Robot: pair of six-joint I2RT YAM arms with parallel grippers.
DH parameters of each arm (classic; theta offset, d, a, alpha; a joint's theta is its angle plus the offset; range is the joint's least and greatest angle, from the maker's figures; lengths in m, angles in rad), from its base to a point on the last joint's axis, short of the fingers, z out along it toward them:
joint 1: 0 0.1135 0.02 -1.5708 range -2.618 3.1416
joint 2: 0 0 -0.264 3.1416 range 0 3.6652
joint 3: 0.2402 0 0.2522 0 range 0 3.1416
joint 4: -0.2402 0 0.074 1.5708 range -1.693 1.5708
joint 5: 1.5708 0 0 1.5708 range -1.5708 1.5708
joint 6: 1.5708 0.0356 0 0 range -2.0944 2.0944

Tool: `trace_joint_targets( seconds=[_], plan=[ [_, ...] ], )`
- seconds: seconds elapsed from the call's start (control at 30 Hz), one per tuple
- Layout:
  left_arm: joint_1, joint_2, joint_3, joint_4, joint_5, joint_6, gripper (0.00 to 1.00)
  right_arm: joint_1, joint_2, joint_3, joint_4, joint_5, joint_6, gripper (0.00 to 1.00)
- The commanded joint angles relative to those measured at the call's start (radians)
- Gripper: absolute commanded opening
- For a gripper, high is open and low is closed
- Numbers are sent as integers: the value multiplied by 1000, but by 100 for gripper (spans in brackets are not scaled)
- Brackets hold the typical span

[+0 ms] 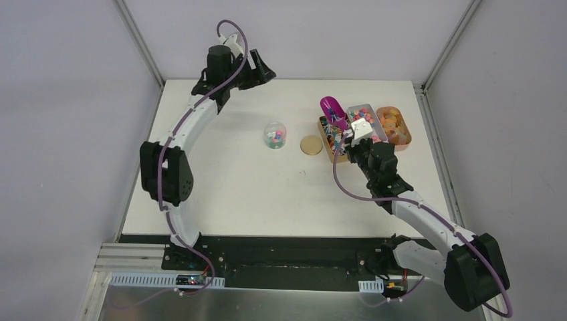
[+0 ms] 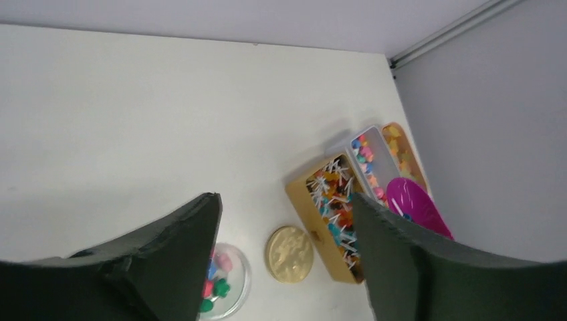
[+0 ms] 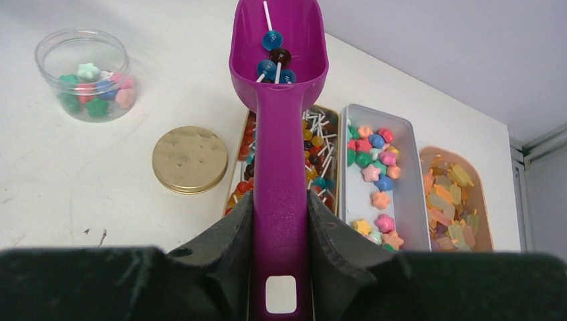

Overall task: Pack the candies
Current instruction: Scoop the fake candies from the storage box, then place the fake candies in the packing bottle.

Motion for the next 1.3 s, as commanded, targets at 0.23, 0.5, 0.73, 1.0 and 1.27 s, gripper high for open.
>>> trace_joint_targets(
  seconds=[0.23,0.5,0.73,1.0,1.27],
  plan=[
    [-15,-403,-281,-212,-146,199,99,131,63,191,-167,-26,-115,0],
    [-15,-764,-597,-233,-332,279,99,194,153,326,-324,-33,-185,0],
    [-18,-1106,-837,-145,-600,317,99,233,226,418,-426,-13,-223,0],
    [-28,-1252,-872,-122,-651,326,99,280,303,504,-504,17,-242,0],
    [-28,-1283,-873,-124,-654,327,99,304,377,580,-559,42,-259,0]
  ],
)
